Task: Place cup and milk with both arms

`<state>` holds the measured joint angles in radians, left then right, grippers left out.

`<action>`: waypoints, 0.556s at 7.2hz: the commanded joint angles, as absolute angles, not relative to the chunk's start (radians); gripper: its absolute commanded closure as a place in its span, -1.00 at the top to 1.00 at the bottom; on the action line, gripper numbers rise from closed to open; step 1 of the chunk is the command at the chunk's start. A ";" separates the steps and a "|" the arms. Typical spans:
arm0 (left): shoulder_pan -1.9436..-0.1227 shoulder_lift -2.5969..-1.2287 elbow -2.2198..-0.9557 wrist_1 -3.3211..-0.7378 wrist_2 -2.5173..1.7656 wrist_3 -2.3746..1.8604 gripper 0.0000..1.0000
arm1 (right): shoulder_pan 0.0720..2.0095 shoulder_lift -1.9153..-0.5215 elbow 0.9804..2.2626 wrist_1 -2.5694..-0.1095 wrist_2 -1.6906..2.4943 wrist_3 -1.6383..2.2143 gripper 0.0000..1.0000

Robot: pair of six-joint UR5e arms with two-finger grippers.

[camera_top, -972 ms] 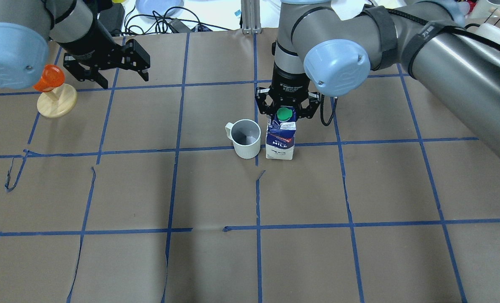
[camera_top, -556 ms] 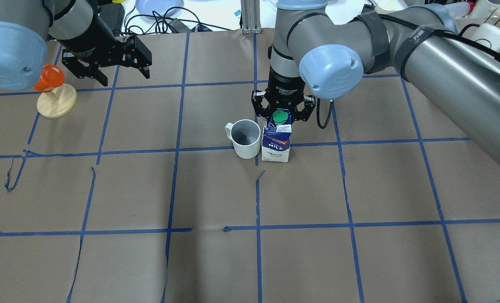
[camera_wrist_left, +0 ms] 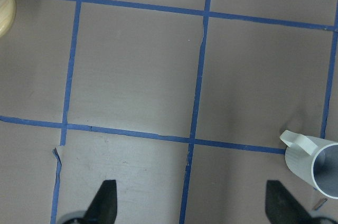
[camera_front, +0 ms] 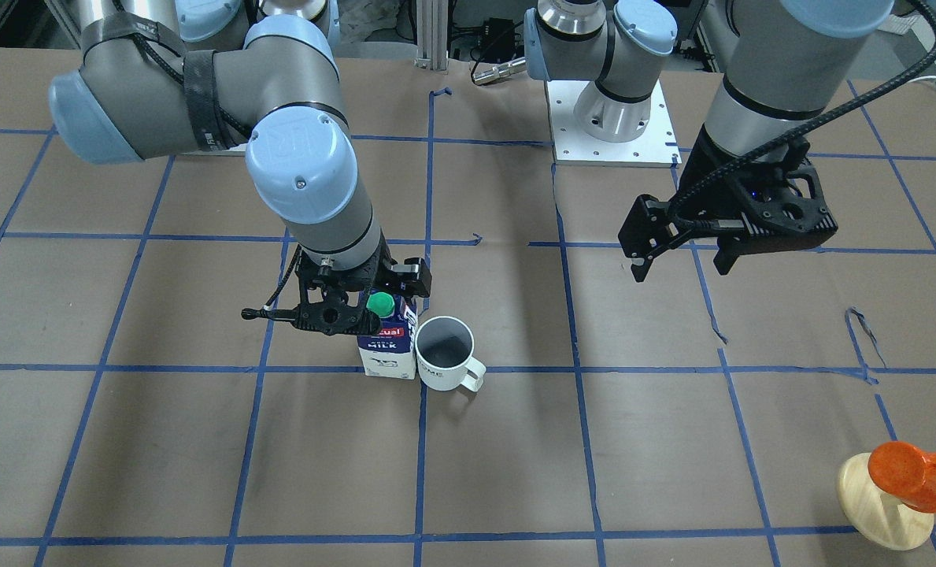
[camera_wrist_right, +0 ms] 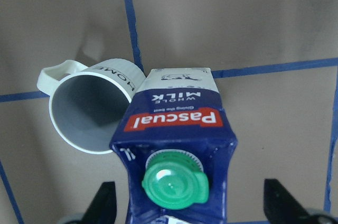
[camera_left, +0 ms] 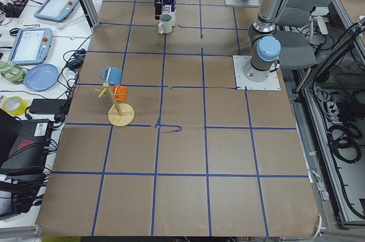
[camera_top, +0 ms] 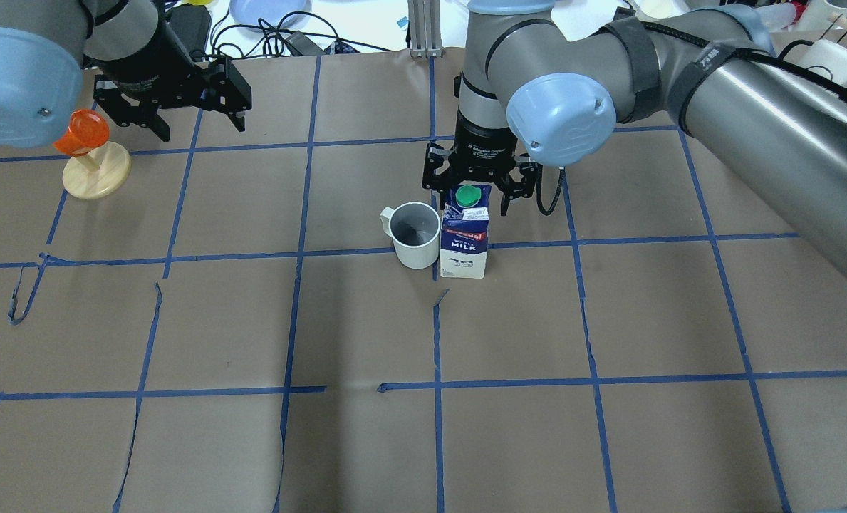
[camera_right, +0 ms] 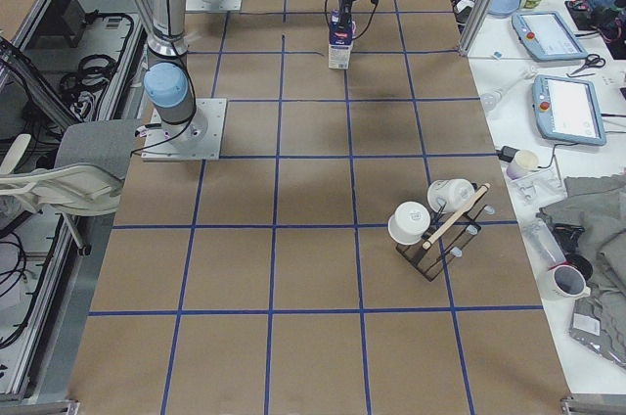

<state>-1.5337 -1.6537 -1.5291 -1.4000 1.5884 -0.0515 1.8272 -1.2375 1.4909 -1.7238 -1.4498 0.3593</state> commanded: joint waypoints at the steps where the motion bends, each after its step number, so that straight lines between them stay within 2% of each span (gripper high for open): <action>1: -1.529 -1.652 -1.487 -1.486 1.583 0.014 1.00 | 1.818 -1.302 1.432 -1.676 -1.500 0.354 1.00; 4: -1.531 -1.649 -1.486 -1.488 1.583 0.012 1.00 | 1.799 -1.385 1.320 -1.503 -1.558 0.301 1.00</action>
